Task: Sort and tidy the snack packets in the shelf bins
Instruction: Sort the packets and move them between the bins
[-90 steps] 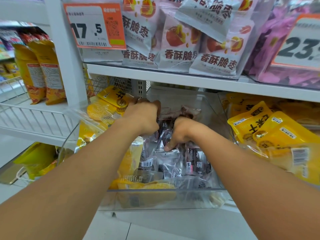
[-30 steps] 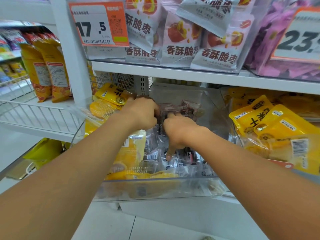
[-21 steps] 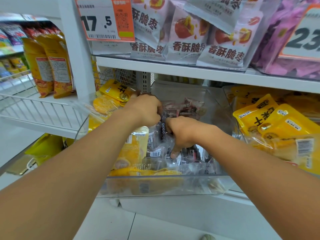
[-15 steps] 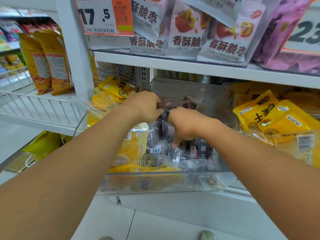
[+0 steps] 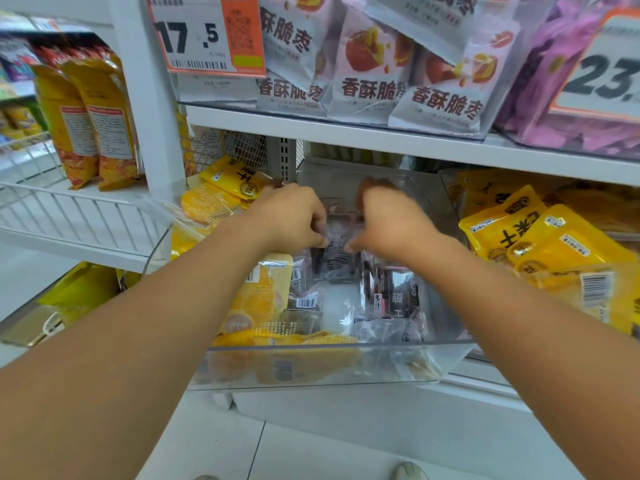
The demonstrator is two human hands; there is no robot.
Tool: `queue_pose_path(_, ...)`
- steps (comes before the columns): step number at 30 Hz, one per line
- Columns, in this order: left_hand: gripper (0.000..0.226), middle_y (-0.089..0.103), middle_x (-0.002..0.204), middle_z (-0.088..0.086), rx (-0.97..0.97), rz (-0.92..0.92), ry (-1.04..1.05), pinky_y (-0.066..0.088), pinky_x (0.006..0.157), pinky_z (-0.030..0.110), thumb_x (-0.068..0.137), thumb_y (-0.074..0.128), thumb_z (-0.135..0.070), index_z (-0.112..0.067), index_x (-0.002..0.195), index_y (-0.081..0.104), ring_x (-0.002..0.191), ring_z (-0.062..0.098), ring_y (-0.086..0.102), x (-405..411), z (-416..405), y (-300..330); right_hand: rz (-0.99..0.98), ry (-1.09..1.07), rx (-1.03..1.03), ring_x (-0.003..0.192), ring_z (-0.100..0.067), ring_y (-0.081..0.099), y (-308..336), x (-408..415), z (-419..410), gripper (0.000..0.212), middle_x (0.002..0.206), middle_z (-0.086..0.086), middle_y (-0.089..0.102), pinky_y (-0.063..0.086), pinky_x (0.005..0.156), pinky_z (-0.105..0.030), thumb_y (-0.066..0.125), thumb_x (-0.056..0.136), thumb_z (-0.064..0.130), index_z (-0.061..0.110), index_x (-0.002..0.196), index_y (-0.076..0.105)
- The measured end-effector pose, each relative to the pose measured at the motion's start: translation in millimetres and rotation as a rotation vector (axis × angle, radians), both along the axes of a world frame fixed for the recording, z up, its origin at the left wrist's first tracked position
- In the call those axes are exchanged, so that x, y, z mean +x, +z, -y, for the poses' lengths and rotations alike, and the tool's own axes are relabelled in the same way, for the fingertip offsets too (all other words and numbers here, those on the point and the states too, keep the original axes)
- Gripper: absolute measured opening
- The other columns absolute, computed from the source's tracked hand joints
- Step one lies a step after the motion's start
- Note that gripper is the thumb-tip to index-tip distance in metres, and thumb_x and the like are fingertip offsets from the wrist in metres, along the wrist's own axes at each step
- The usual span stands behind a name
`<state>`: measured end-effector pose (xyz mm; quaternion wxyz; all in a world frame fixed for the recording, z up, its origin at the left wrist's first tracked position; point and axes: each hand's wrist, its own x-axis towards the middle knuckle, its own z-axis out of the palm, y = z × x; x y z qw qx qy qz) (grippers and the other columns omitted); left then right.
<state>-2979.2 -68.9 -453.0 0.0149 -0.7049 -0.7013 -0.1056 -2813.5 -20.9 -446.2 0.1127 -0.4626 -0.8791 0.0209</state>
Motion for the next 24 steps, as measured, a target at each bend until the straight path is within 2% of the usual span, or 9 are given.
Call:
queue_pose_path(3, 0.018, 0.065, 0.077, -0.015, 0.015, 0.019, 0.032, 0.038, 0.098, 0.040, 0.084, 0.076, -0.041, -0.026, 0.076, 0.071, 0.089, 0.016, 0.059, 1, -2, 0, 0.190, 0.204, -0.308, 0.077, -0.010, 0.067, 8, 17, 11, 0.030, 0.080, 0.008, 0.070, 0.056, 0.073, -0.031, 0.091, 0.067, 0.035, 0.020, 0.085, 0.073)
queue_pose_path(5, 0.018, 0.065, 0.077, -0.014, 0.019, 0.024, 0.047, 0.038, 0.098, 0.039, 0.084, 0.076, -0.040, -0.025, 0.076, 0.072, 0.089, 0.017, 0.060, 3, -2, 0, 0.373, 0.305, -0.486, 0.082, -0.008, 0.065, -4, 18, 18, 0.033, 0.089, 0.011, 0.070, 0.052, 0.075, -0.026, 0.088, 0.073, 0.032, 0.023, 0.102, 0.075)
queue_pose_path(7, 0.019, 0.066, 0.078, -0.014, 0.013, 0.021, 0.059, 0.037, 0.101, 0.040, 0.085, 0.076, -0.041, -0.024, 0.076, 0.072, 0.090, 0.016, 0.059, 3, -4, -2, 0.496, 0.313, -0.509, 0.088, -0.014, 0.062, -19, 16, 17, 0.039, 0.093, 0.011, 0.065, 0.051, 0.079, -0.028, 0.078, 0.083, 0.018, 0.025, 0.120, 0.068)
queue_pose_path(9, 0.019, 0.065, 0.078, -0.015, 0.013, 0.019, 0.066, 0.035, 0.103, 0.041, 0.085, 0.075, -0.043, -0.026, 0.077, 0.071, 0.090, 0.016, 0.058, 3, -5, -2, 0.529, 0.337, -0.492, 0.083, -0.016, 0.058, -26, 13, 15, 0.034, 0.083, 0.012, 0.061, 0.051, 0.075, -0.030, 0.067, 0.087, 0.007, 0.022, 0.117, 0.068)
queue_pose_path(13, 0.021, 0.065, 0.080, -0.012, 0.000, 0.012, 0.056, 0.034, 0.096, 0.039, 0.089, 0.069, -0.044, -0.025, 0.080, 0.070, 0.090, 0.020, 0.057, 1, -5, -2, 0.256, 0.348, -0.569, 0.064, -0.009, 0.059, -19, 22, 6, 0.019, 0.082, -0.002, 0.070, 0.052, 0.066, -0.030, 0.084, 0.077, 0.016, 0.021, 0.088, 0.069)
queue_pose_path(16, 0.021, 0.066, 0.085, -0.007, -0.027, 0.004, 0.044, 0.031, 0.095, 0.040, 0.095, 0.060, -0.039, -0.023, 0.084, 0.069, 0.093, 0.023, 0.058, -1, -5, -2, -0.385, 0.133, -0.603, 0.056, -0.018, 0.067, -10, 37, -1, 0.020, 0.071, -0.016, 0.066, 0.058, 0.057, -0.035, 0.078, 0.084, 0.013, 0.009, 0.087, 0.059)
queue_pose_path(18, 0.022, 0.066, 0.093, -0.002, -0.026, 0.004, 0.042, 0.031, 0.101, 0.042, 0.101, 0.049, -0.034, -0.024, 0.087, 0.063, 0.097, 0.025, 0.056, 0, -4, -1, -0.630, 0.001, -0.667, 0.066, -0.031, 0.074, -11, 35, 0, 0.017, 0.073, -0.022, 0.065, 0.063, 0.064, -0.041, 0.069, 0.091, 0.007, 0.000, 0.096, 0.055)
queue_pose_path(22, 0.033, 0.064, 0.085, -0.004, 0.051, 0.128, -0.009, 0.035, 0.098, 0.043, 0.107, 0.035, -0.038, -0.025, 0.086, 0.056, 0.094, 0.026, 0.058, 0, 0, -1, -0.551, 0.014, -0.526, 0.075, -0.034, 0.073, -28, 16, 1, 0.017, 0.080, -0.011, 0.058, 0.063, 0.063, -0.040, 0.069, 0.090, 0.000, 0.005, 0.086, 0.053)
queue_pose_path(24, 0.029, 0.063, 0.081, -0.009, 0.069, 0.257, -0.050, 0.042, 0.089, 0.039, 0.100, 0.047, -0.049, -0.025, 0.089, 0.060, 0.088, 0.018, 0.061, -3, 1, -2, -0.499, -0.014, -0.447, 0.077, -0.032, 0.072, -32, 12, -1, 0.016, 0.086, -0.011, 0.059, 0.063, 0.062, -0.040, 0.071, 0.088, 0.001, 0.003, 0.087, 0.056)
